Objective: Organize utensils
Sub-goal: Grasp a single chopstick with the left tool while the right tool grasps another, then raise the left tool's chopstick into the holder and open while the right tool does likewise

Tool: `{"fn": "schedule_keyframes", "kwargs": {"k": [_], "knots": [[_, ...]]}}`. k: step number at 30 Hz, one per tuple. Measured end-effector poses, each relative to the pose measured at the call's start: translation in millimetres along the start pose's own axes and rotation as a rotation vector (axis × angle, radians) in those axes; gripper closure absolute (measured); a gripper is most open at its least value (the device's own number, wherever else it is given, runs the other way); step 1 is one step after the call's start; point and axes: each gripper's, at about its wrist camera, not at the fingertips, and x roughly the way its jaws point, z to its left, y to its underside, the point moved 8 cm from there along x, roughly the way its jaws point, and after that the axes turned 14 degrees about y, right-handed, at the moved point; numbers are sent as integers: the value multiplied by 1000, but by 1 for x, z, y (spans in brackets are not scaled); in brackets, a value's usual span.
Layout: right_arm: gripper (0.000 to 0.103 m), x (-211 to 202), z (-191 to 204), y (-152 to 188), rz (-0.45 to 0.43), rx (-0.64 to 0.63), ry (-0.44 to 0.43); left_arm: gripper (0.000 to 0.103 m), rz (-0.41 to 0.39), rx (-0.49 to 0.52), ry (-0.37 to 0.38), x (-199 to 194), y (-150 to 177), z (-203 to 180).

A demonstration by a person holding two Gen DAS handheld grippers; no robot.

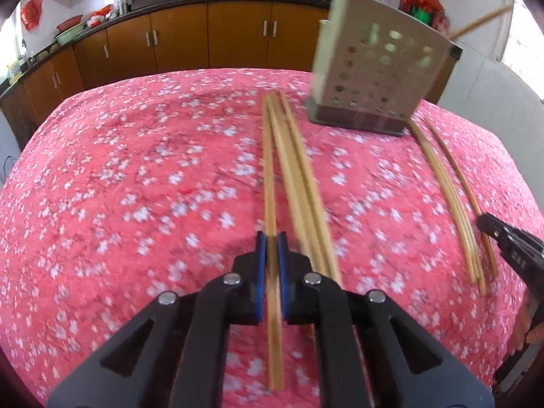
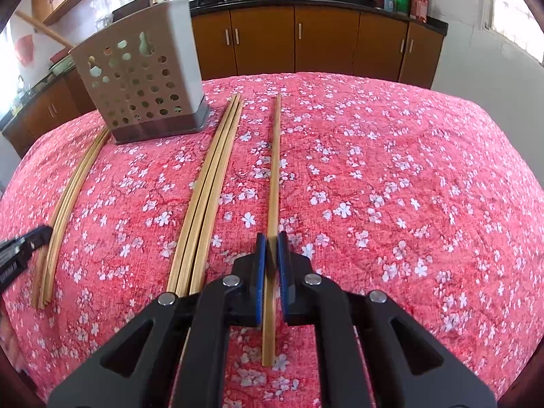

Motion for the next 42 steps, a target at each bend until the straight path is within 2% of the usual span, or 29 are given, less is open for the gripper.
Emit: {"fn": "schedule_keyframes", "kwargs": {"k": [3,6,12,26,37,42], "knots": [[95,5,-4,-6,-3,24,-1,94,-18,-35,-20,2,-11,23],[95,9,-7,-10,-13,36,0,92,-36,-55,16,4,-16,39],[95,9,-6,-10,-12,36,-2,92,-51,-54,33,4,-14,46],[94,10,-7,-11,-11,29,2,92,-66,-91,70,-5,-12,49],[94,9,-5,-11,-9,33,4,92,-60,-67,34,1,-16,43],[95,5,-7,-7,-2,65,-28,92,-47,-30,5,-3,-9,35]]}}
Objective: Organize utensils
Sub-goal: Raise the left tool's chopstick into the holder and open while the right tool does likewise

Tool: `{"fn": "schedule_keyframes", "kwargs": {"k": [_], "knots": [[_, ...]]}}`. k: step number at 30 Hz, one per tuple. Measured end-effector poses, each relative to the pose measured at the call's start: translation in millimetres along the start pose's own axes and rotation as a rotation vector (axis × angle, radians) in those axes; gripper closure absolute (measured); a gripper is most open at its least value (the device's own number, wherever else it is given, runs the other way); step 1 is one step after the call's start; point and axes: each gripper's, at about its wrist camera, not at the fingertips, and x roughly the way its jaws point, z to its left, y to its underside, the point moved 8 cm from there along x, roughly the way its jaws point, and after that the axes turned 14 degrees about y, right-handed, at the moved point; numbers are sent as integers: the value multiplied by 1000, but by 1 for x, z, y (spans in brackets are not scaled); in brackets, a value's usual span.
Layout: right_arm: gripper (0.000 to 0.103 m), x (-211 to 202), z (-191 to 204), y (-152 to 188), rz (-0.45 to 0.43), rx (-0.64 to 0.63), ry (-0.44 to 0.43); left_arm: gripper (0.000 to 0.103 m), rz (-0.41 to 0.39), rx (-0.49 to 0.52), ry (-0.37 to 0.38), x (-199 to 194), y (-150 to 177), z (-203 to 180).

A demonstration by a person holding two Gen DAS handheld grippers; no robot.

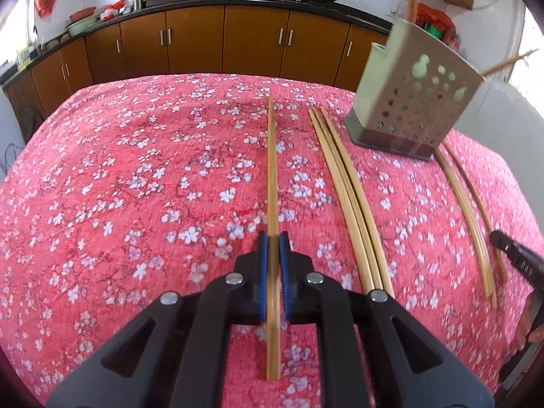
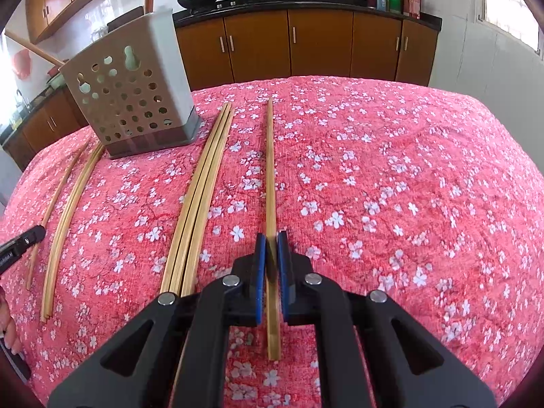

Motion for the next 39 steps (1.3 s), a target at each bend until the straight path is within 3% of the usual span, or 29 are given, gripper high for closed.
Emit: {"fn": "schedule_keyframes", "kwargs": {"k": [7,10,19,23,28,34,39], "knots": [[95,-3,0,0,-2,7,-6,94,8,29,-23,-4,4,-4],[95,-15,-3,-4,-43,-2,6,95,21,52,-30,-9,3,-5],[95,-108,-21,-65,-349,37,11,95,-178,131,17,-89,-51,-34],[95,-123,-29,-90,-408,61,3,95,-245,136,49,-115,-79,-44],[95,-136,-35,-104,-443,93,-7,95,-274,143,65,-131,-103,-50],[95,-177,-34,-122,-495,119,-110,95,-306,172,114,-159,-116,-65],[95,-225,-23,-147,-587,131,-234,95,-383,185,181,-191,-140,-92]]}}
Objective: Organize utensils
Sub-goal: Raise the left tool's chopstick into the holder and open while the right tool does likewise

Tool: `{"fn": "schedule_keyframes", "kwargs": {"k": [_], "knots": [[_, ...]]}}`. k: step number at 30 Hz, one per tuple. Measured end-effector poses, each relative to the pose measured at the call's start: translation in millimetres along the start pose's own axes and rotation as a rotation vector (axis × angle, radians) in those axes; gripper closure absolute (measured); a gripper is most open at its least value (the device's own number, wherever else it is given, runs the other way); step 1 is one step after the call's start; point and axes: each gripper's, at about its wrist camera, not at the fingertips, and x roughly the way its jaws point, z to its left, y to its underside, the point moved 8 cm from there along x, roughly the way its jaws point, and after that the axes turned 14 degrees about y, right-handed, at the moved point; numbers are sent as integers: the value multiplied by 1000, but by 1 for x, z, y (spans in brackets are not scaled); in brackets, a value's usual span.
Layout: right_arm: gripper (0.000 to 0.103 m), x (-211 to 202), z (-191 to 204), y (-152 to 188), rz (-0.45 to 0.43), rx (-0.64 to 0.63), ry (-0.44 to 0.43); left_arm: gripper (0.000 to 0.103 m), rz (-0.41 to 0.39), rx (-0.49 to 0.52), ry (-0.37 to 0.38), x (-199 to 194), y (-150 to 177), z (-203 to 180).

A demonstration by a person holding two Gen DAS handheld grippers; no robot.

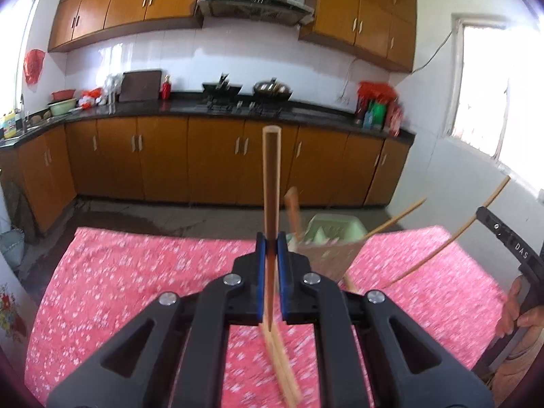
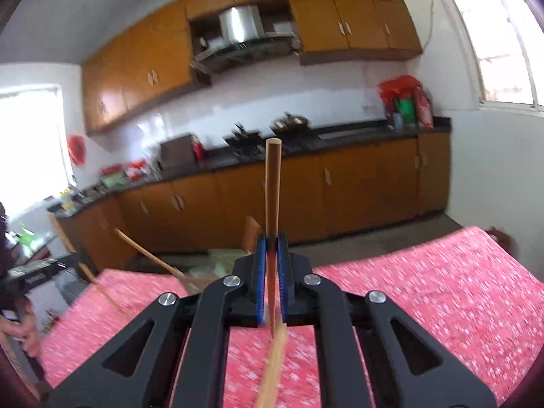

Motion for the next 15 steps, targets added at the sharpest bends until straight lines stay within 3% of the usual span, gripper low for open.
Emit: {"fn": "schedule_keyframes", "kwargs": {"k": [5,8,11,15], "knots": [[95,-4,29,-41,-124,7,-43,95,-127,36,30,-5,-49,-31],[95,11,41,-49,-165,4,-28,95,-215,37,31,4,-80,-43],[95,36,49,-43,-151,-7,-4,95,-258,42,15,21,-94,-44],[95,71,46,-23,-58,5,8,95,-237,16,7,61,-86,-35]]}}
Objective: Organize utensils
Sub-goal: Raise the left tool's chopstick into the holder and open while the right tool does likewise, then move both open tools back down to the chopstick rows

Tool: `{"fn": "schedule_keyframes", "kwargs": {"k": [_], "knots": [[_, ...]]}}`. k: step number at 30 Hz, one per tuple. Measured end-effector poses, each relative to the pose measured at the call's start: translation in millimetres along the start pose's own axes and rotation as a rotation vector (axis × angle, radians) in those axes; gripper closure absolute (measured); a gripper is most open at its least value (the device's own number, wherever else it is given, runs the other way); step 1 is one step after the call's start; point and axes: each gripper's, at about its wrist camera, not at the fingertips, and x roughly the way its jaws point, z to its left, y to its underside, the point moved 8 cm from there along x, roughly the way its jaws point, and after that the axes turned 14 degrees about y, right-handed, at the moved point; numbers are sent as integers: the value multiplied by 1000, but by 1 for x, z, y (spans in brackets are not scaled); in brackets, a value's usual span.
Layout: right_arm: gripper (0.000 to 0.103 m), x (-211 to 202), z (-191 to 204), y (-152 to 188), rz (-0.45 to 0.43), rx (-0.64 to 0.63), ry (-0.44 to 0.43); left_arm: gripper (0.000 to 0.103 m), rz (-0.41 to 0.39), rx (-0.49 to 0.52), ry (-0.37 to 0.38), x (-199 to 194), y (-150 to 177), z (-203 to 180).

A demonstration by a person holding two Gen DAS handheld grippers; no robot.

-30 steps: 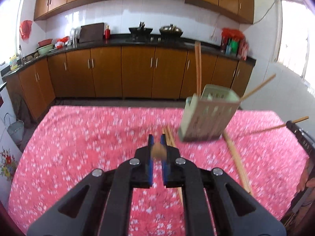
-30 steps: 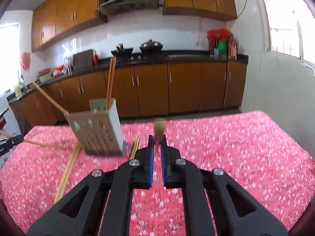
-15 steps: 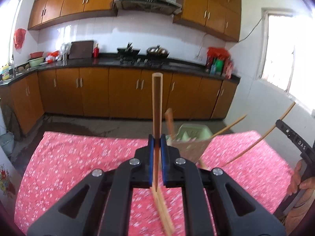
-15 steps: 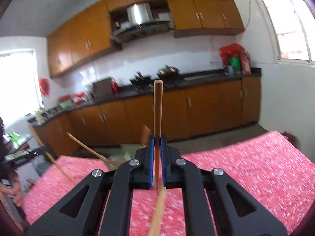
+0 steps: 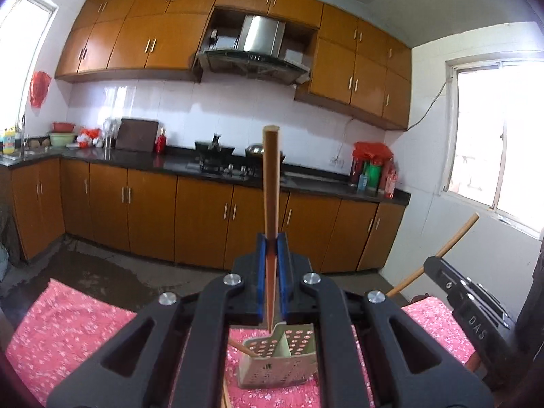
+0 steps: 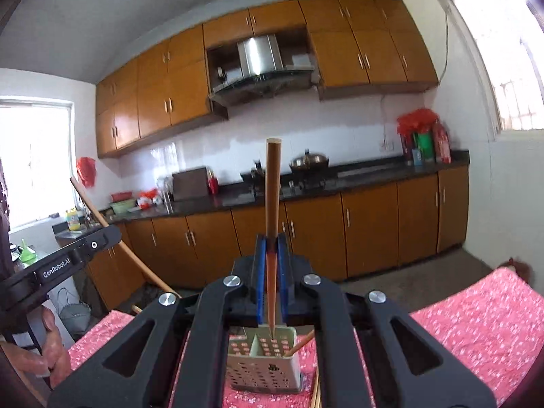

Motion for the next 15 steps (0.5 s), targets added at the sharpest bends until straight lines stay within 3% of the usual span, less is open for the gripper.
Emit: {"fn": "schedule_keyframes", "kwargs": {"k": [3,9,12,14,15], "knots": [[95,15,-3,15,71,26,-5,95,60,-19,-6,21,23,9],[95,25,3,30,127,-9,-4,94,129,-47,-8,41,45,22],[93,27,2,33,148,-6,2,85,127,-53,-4,40,44,26],[76,28,0,31,153,5,8,79,121,-53,-4,37,43,27],[73,27,-2,30,149,9,13,78,118,-51,-6,35,42,28]]}}
